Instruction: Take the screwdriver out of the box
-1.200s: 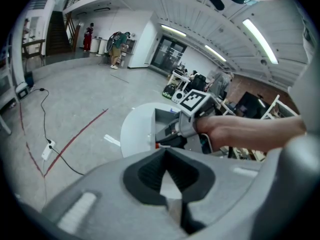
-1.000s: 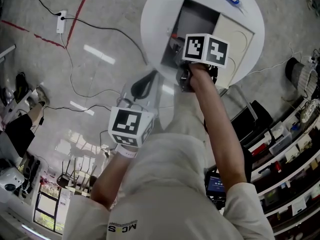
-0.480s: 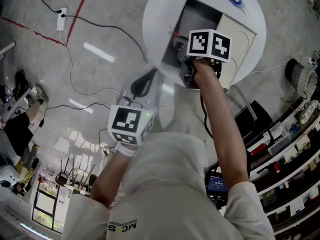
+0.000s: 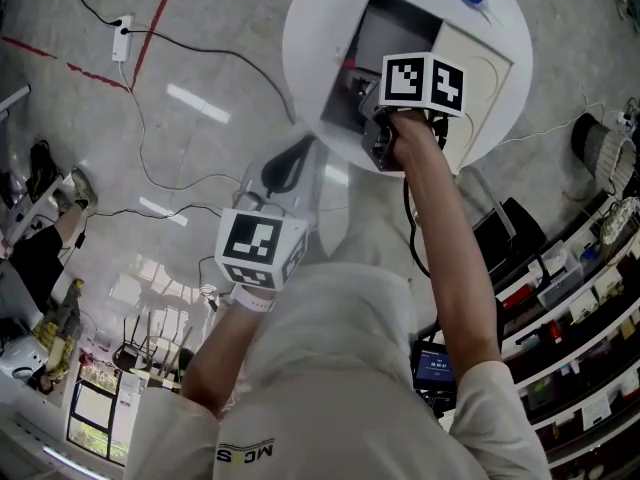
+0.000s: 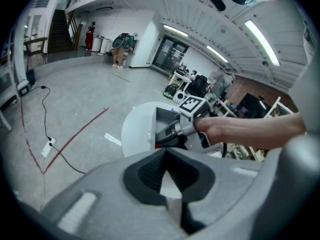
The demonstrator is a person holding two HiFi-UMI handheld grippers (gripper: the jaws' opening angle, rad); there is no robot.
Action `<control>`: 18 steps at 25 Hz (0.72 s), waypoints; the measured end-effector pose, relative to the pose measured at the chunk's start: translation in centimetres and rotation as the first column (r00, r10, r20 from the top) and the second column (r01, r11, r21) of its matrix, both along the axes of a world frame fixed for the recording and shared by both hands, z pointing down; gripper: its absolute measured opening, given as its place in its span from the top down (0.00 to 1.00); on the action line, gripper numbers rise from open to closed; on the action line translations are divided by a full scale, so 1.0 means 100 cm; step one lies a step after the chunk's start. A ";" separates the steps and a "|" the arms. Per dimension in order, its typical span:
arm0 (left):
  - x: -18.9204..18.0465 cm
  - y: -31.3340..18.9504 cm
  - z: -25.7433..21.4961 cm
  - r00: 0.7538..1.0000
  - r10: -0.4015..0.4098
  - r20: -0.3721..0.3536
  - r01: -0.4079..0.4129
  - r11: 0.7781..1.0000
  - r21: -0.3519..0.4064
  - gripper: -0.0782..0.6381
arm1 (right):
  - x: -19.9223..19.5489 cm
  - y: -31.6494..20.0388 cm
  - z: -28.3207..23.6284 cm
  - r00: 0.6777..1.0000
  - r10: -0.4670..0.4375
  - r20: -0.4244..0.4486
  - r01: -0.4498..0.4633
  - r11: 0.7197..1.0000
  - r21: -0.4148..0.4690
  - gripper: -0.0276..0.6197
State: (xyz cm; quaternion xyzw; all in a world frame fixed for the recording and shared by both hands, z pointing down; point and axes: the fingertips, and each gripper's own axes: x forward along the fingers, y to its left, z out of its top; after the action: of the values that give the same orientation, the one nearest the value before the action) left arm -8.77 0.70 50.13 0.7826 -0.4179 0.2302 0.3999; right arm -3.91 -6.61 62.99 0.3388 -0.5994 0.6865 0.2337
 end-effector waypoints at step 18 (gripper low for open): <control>0.003 0.004 0.000 1.000 -0.002 0.004 0.002 1.000 0.007 0.89 | -0.001 0.003 0.000 1.000 -0.009 -0.029 0.009 1.000 0.020 0.83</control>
State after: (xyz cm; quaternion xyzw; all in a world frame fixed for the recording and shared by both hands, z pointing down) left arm -8.48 1.15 50.11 0.7829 -0.4203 0.2299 0.3968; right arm -3.98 -6.28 62.95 0.3484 -0.6045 0.6743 0.2419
